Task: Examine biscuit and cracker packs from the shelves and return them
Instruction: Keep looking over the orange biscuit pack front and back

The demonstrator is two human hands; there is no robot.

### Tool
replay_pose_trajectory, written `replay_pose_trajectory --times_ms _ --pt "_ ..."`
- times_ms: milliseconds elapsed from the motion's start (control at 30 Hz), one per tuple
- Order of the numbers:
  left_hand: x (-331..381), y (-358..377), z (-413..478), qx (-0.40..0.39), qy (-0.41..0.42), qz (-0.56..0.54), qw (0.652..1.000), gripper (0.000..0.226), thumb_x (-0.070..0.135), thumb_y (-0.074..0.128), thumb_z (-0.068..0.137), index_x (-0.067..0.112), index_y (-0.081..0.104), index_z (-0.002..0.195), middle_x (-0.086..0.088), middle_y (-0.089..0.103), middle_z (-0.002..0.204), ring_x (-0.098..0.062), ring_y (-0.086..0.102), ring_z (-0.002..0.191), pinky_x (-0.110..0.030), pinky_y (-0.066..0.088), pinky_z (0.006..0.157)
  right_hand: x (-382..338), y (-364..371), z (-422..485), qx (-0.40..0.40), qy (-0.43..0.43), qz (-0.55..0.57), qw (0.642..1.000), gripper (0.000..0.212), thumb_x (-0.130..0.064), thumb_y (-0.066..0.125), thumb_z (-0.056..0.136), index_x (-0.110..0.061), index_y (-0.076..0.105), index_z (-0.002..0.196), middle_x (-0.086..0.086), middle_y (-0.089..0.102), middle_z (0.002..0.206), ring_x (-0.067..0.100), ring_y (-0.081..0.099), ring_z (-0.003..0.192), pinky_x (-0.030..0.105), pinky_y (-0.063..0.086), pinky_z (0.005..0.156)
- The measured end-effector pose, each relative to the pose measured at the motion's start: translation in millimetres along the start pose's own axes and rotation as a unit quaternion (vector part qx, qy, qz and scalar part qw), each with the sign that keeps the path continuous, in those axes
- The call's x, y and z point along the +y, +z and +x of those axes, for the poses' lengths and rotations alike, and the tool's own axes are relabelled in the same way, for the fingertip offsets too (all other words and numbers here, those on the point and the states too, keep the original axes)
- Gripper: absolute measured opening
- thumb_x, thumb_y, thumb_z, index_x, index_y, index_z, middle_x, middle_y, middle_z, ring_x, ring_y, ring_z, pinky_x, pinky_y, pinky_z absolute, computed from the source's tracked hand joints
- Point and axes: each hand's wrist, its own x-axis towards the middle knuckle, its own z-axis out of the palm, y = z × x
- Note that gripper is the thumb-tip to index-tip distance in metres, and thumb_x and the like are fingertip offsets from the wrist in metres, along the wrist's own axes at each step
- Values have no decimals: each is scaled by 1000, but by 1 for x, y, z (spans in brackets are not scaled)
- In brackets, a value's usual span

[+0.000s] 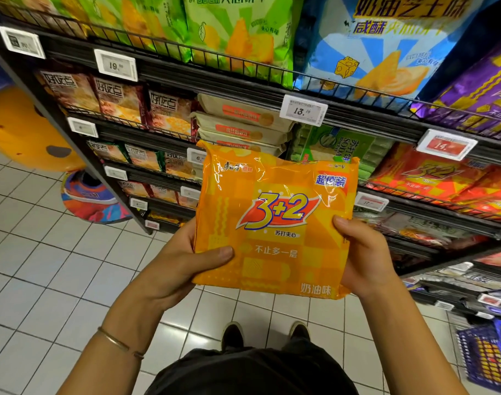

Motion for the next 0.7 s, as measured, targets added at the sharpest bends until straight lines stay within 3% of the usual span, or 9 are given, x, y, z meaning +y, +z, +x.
replay_pose_trajectory --times_ms 133,200,267,367,467,633,700 --pt "2 1 0 -14 -14 -11 1000 115 47 107 34 27 57 136 -6 76 125 -29 75 111 -36 64 78 -1 2 2 3 9 -2 1000 69 -42 100 51 -21 81 114 15 76 119 38 75 106 49 63 78" --pt "3 4 1 -22 -29 -46 998 104 50 105 38 29 68 132 -7 75 128 -30 74 113 -38 64 80 -2 1 3 23 9 -14 1000 61 -41 97 56 -22 81 112 16 76 120 38 74 106 48 63 77" --pt "4 6 2 -35 -38 -66 996 83 53 103 45 34 78 121 -8 73 131 -30 72 116 -39 63 82 -2 -3 4 57 6 -10 998 37 -36 81 74 -23 82 109 16 76 119 38 75 106 48 63 76" --pt "4 10 4 -32 -41 -61 997 72 56 102 46 39 80 113 -6 74 130 -29 73 116 -38 63 81 -1 -9 3 85 6 4 996 34 -34 62 84 -22 82 109 16 76 118 38 75 103 47 63 74" --pt "4 12 5 -31 -40 -59 997 70 58 101 46 42 80 111 -5 74 129 -28 73 116 -38 63 81 -1 -11 1 91 4 7 996 40 -33 64 84 -16 78 118 18 76 119 39 75 103 48 63 73" --pt "0 11 6 -30 -38 -61 997 71 57 100 49 41 79 115 -5 73 132 -30 71 119 -40 63 83 -2 -12 -1 64 9 -14 998 36 -35 73 81 -21 80 114 17 74 124 40 73 109 49 63 78" --pt "-3 10 7 -26 -38 -65 997 73 55 101 49 39 79 117 -7 72 133 -31 71 119 -41 63 84 -3 -12 -1 49 7 -22 999 65 -36 90 66 -17 73 127 20 72 128 43 71 113 53 62 83"
